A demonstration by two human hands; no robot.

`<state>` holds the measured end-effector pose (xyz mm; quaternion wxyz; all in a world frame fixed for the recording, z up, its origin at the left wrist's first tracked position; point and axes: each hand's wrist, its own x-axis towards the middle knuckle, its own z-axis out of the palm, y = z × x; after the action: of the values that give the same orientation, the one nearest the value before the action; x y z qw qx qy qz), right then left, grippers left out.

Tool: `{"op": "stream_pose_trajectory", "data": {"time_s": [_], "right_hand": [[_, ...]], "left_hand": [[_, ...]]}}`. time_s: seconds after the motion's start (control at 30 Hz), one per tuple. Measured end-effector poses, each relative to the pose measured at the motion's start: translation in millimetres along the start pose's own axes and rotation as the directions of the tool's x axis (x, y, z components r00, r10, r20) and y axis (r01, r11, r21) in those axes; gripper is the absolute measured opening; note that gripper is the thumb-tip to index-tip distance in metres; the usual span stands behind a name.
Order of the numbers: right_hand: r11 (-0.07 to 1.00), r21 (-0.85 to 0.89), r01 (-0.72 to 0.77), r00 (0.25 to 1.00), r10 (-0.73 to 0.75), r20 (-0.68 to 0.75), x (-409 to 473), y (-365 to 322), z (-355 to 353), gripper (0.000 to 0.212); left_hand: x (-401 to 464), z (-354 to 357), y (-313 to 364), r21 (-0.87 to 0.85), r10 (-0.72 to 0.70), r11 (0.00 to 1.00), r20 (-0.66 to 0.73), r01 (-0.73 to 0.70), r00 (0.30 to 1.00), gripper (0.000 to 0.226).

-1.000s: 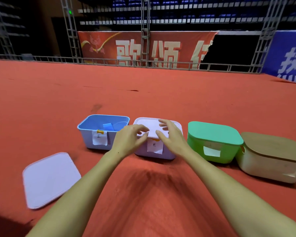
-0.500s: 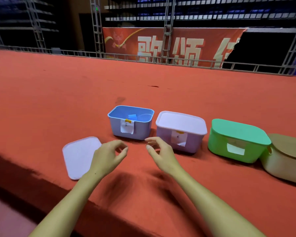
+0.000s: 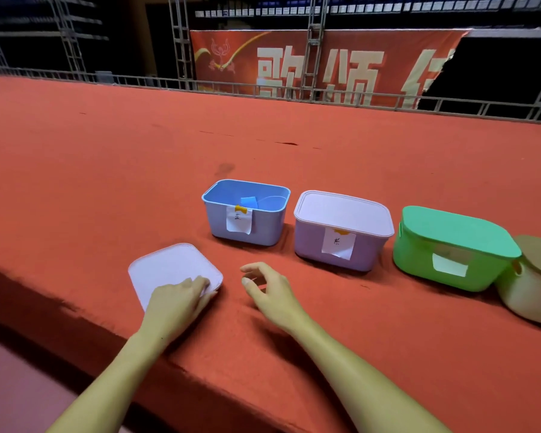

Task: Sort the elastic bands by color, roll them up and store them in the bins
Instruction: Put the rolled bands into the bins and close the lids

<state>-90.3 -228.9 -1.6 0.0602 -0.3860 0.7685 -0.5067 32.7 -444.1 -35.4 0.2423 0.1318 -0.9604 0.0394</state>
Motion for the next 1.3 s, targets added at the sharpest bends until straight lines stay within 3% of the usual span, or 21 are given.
{"op": "stream_pose_trajectory", "data": {"time_s": [0.1,0.2,0.3,0.37,0.47,0.6,0.67,0.8,0.93,1.03,1.2,1.3], "right_hand": [[0.999,-0.049,-0.006,1.000,0.006,0.007,0.8,1.5,3.3,0.049],[0.995,-0.004,-0.103,0.993,0.102,-0.055,0.6,-3.9,-3.5,0.077],[0.985,0.030,-0.168,0.975,0.171,-0.141,-1.8,-3.5,-16.5,0.093],[0.982,0.064,-0.180,0.960,0.189,-0.204,-4.9,-0.4,-24.0,0.097],[0.967,0.157,-0.202,0.927,0.241,-0.289,-6.6,6.9,-34.4,0.093],[0.951,0.249,-0.184,0.898,0.266,-0.351,-1.9,13.7,-53.3,0.069],[0.953,0.250,-0.170,0.877,0.262,-0.403,2.3,6.7,-64.0,0.064],[0.958,0.212,-0.191,0.834,0.272,-0.480,26.7,-2.0,-81.7,0.071],[0.965,0.151,-0.216,0.826,0.263,-0.498,65.4,-20.4,-95.7,0.074],[0.980,0.062,-0.189,0.847,0.195,-0.494,92.0,-32.5,-99.2,0.069],[0.971,-0.068,-0.229,0.855,0.167,-0.491,140.8,-36.5,-91.4,0.041],[0.964,-0.097,-0.249,0.871,0.179,-0.458,161.5,-39.6,-85.9,0.044]], "left_hand": [[7.0,-40.4,32.8,-0.038,0.124,0.990,-0.198,-0.135,0.972,0.044],[18.4,-87.2,61.8,-0.098,0.125,0.980,-0.367,-0.172,0.922,0.038],[34.8,-114.8,74.8,-0.301,-0.014,0.946,-0.417,-0.123,0.909,0.034],[47.2,-126.8,79.8,-0.500,-0.127,0.858,-0.427,-0.116,0.895,0.031],[69.1,-140.2,85.8,-0.663,-0.250,0.738,-0.445,-0.128,0.860,0.027],[97.2,-140.4,81.4,-0.783,-0.466,0.622,-0.382,-0.012,0.798,0.017],[109.6,-132.5,73.0,-0.785,-0.534,0.617,-0.368,0.053,0.761,0.020],[148.1,-114.9,49.5,-0.622,-0.486,0.755,-0.317,0.208,0.815,0.028],[185.6,-105.8,42.9,-0.413,-0.492,0.814,-0.117,0.409,0.863,0.047],[209.7,-85.2,34.0,-0.370,-0.515,0.802,-0.030,0.469,0.857,0.051],[249.6,-50.1,9.8,-0.448,-0.598,0.707,0.034,0.547,0.801,0.049],[272.9,-32.8,-10.7,-0.452,-0.596,0.697,0.065,0.556,0.800,0.047]]}}
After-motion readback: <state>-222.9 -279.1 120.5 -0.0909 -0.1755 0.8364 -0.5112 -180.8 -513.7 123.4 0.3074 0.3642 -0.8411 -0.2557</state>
